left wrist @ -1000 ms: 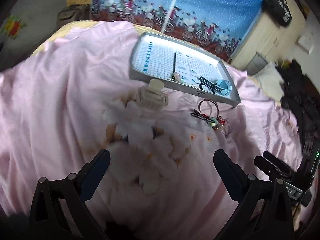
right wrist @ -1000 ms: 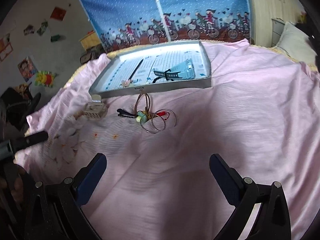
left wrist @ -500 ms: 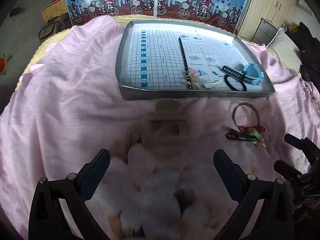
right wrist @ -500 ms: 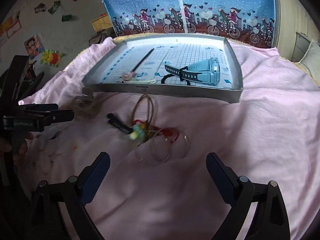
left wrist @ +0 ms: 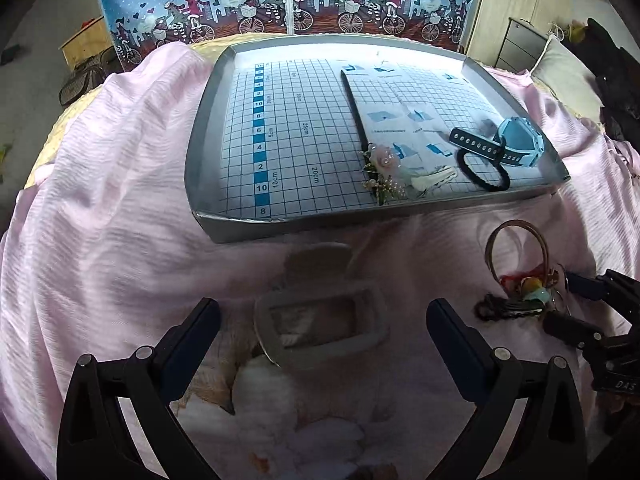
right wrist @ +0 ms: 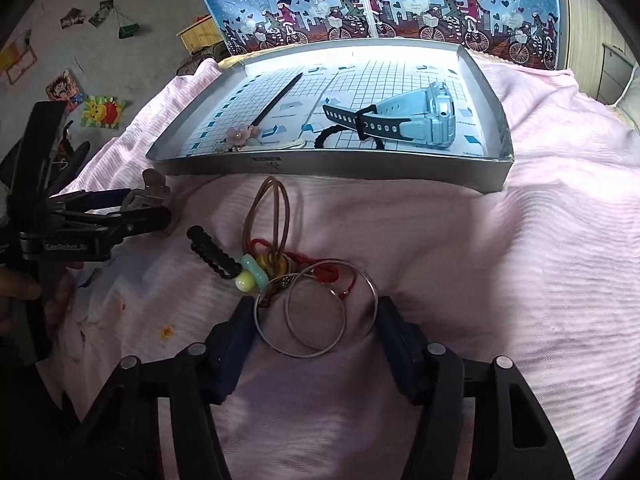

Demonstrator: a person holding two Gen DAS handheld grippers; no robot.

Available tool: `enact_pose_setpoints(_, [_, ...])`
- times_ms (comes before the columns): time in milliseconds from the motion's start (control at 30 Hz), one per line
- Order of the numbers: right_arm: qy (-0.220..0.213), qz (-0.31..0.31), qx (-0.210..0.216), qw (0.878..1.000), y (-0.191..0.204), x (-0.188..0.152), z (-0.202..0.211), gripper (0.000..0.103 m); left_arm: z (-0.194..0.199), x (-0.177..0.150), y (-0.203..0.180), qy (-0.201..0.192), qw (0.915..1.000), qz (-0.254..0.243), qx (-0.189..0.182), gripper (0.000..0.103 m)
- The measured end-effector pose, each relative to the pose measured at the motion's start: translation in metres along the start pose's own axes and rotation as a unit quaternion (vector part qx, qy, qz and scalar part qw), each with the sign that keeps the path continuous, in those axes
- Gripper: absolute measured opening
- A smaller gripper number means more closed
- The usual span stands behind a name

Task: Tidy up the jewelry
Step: 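Grasp the beige claw hair clip with the left tool while the right tool grasps a silver ring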

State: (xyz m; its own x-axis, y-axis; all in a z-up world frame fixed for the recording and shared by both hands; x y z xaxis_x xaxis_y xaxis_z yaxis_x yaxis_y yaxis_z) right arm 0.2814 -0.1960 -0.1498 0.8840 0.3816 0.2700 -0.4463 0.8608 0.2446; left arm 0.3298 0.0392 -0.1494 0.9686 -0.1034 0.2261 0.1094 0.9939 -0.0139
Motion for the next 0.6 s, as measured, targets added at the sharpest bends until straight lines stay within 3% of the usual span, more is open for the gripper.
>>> enact_pose_setpoints(67, [-0.001,-0.002,0.011,1.000,0.003,-0.001,0.002,0.047,0.001,0.000,0.001,-0.004,1.0000,0.003,-0.007,0.099])
enact_pose_setpoints(167, [-0.001,-0.003,0.019,1.000,0.008,-0.002,0.002,0.046,0.001,0.002,0.001,-0.011,0.9998,0.000,-0.014,0.091])
enact_pose_setpoints(367, [-0.003,-0.001,0.024,1.000,0.019,-0.005,0.001,0.046,-0.004,-0.001,-0.006,0.002,0.9998,-0.019,-0.011,0.062])
enact_pose_setpoints(600, [-0.010,0.014,0.038,0.999,0.034,-0.007,0.004,0.045,-0.002,-0.004,-0.016,0.004,0.9990,-0.039,-0.022,0.062])
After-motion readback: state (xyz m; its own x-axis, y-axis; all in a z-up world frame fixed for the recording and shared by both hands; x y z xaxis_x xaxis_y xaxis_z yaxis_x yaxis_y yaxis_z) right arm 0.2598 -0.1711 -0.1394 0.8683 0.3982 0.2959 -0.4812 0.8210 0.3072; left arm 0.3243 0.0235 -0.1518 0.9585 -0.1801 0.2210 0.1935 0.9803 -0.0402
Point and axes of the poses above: each gripper's, at about its wrist camera, not at the fingertips, and z roughly against the way its jaws point, y to its left, x to its top, the point moved 6 cm from there along -z, roughly the way its jaws point, and after that the axes turned 15 degrees about y, right-handed, at the moved point
